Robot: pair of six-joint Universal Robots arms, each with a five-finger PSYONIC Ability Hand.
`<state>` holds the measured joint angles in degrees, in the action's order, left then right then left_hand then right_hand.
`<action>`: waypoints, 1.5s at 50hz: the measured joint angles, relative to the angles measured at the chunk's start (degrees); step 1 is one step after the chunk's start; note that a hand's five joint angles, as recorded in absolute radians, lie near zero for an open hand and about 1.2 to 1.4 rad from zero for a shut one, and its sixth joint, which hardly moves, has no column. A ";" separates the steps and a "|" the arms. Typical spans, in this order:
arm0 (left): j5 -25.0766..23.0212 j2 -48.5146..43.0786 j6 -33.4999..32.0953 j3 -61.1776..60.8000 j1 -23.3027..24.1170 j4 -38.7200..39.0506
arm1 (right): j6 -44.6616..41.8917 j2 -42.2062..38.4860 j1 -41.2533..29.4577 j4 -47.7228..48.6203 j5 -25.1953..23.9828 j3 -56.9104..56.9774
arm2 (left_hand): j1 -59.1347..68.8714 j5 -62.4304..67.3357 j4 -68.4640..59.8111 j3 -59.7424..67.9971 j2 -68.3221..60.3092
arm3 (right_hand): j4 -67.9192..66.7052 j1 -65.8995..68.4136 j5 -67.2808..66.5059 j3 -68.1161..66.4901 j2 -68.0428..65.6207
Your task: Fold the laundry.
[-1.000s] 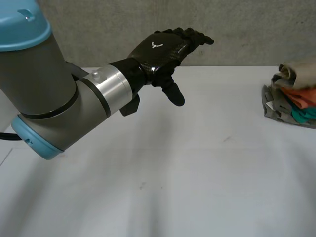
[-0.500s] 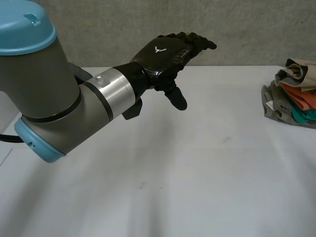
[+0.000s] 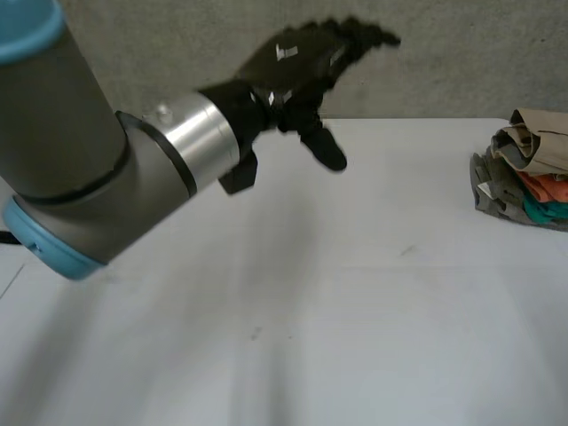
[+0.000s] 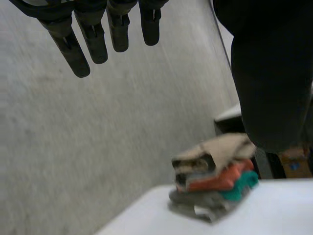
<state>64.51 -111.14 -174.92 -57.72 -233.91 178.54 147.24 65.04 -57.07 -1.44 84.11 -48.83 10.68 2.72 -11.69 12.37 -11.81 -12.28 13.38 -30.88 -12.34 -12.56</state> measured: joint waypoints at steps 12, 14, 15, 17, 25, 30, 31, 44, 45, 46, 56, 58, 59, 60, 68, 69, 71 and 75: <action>10.86 1.78 4.61 14.10 -10.14 1.55 | 5.34 10.15 -27.22 21.60 -3.33 -11.55 | 0.24 0.03 -0.13 0.05 -0.11 | 0.00 0.00 0.00 0.01 0.00; 13.20 1.64 3.29 14.50 -13.54 1.37 | 5.63 11.03 -32.25 23.63 -6.26 -16.69 | 0.23 0.03 -0.13 0.11 -0.11 | 0.00 0.00 0.00 0.01 0.00; 14.22 1.46 2.16 14.44 -15.28 1.22 | 5.68 11.21 -34.31 24.16 -7.46 -18.99 | 0.23 0.03 -0.13 0.11 -0.11 | 0.00 0.00 0.00 0.01 0.00; 15.96 0.67 -1.57 13.80 -18.98 0.79 | 5.63 11.37 -38.43 24.88 -9.74 -23.84 | 0.23 0.00 -0.12 0.00 -0.08 | 0.00 0.00 0.00 0.01 0.00; 19.48 -9.38 -22.98 10.92 -29.07 0.72 | 3.60 8.45 -47.54 23.47 -11.94 -39.44 | 0.02 0.00 0.03 -0.25 0.05 | 0.00 0.00 0.00 0.01 0.00; 19.68 -19.73 -29.82 12.11 -31.72 5.88 | 1.80 4.99 -49.85 22.71 -10.37 -44.57 | 0.02 0.00 0.03 -0.26 0.07 | 0.00 0.00 0.00 0.01 0.00; 19.55 -22.50 -30.61 12.72 -32.42 7.96 | 1.48 4.37 -50.27 22.65 -9.92 -45.42 | 0.02 0.00 0.03 -0.26 0.08 | 0.00 0.00 0.00 0.01 0.00; 8.67 -51.28 -31.72 28.67 -36.66 26.54 | 0.69 2.88 -51.00 23.34 -7.76 -54.61 | 0.02 0.00 0.03 -0.26 0.11 | 0.00 0.00 0.00 0.01 0.00; 8.00 -53.52 -31.77 30.80 -36.74 26.71 | 0.69 2.91 -50.88 23.39 -7.81 -55.26 | 0.02 0.00 0.03 -0.26 0.11 | 0.00 0.00 0.00 0.01 0.00; 7.78 -54.40 -31.82 31.67 -36.75 26.73 | 0.69 2.92 -50.81 23.41 -7.83 -55.47 | 0.02 0.00 0.03 -0.26 0.11 | 0.00 0.00 0.00 0.01 0.00; 5.77 -60.44 -37.03 38.62 -36.76 26.19 | 0.59 3.15 -48.87 23.97 -8.16 -57.16 | 36.16 29.36 -32.03 31.15 -32.69 | 0.00 0.00 0.00 0.01 0.00; 5.34 -60.47 -37.52 38.76 -36.70 26.23 | 0.59 3.19 -48.78 24.02 -8.17 -57.14 | 44.49 39.82 -42.83 41.97 -42.73 | 0.00 0.00 0.00 0.01 0.00; 5.23 -60.44 -37.65 38.77 -36.65 26.27 | 0.59 3.19 -48.77 24.03 -8.18 -57.13 | 48.44 45.14 -48.22 48.00 -48.82 | 0.00 0.00 0.00 0.01 0.00; 5.16 -60.38 -37.77 38.75 -36.58 26.32 | 0.59 3.19 -48.76 24.03 -8.18 -57.13 | 48.44 45.14 -48.22 48.00 -48.82 | 0.00 0.00 0.00 0.01 0.00; 8.74 -54.04 -38.29 33.78 -33.37 26.97 | 0.53 3.38 -48.56 24.05 -8.17 -57.11 | 51.38 52.56 -56.82 55.67 -56.62 | 0.00 0.00 0.00 0.01 0.00; 9.34 -52.08 -38.15 32.23 -32.78 27.03 | 0.53 3.41 -48.52 24.05 -8.18 -57.12 | 51.38 52.56 -56.83 55.67 -56.63 | 0.00 0.00 0.00 0.01 0.00; 10.43 -47.19 -37.56 28.23 -31.44 27.37 | 0.52 3.51 -48.44 24.06 -8.17 -57.12 | 51.38 52.56 -56.86 55.68 -56.67 | 0.00 0.00 0.00 0.01 0.00; 11.58 -34.65 -34.12 17.24 -27.43 29.22 | 0.50 3.91 -48.32 24.09 -8.14 -57.15 | 51.41 52.56 -57.04 55.78 -56.77 | 0.00 0.00 0.00 0.01 0.00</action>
<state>76.09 -145.78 -209.04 -40.48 -261.35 207.76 147.74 68.95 -105.39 22.65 75.97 -105.98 62.09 55.28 -68.73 68.15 -68.58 -12.28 13.38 -30.88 -12.33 -12.56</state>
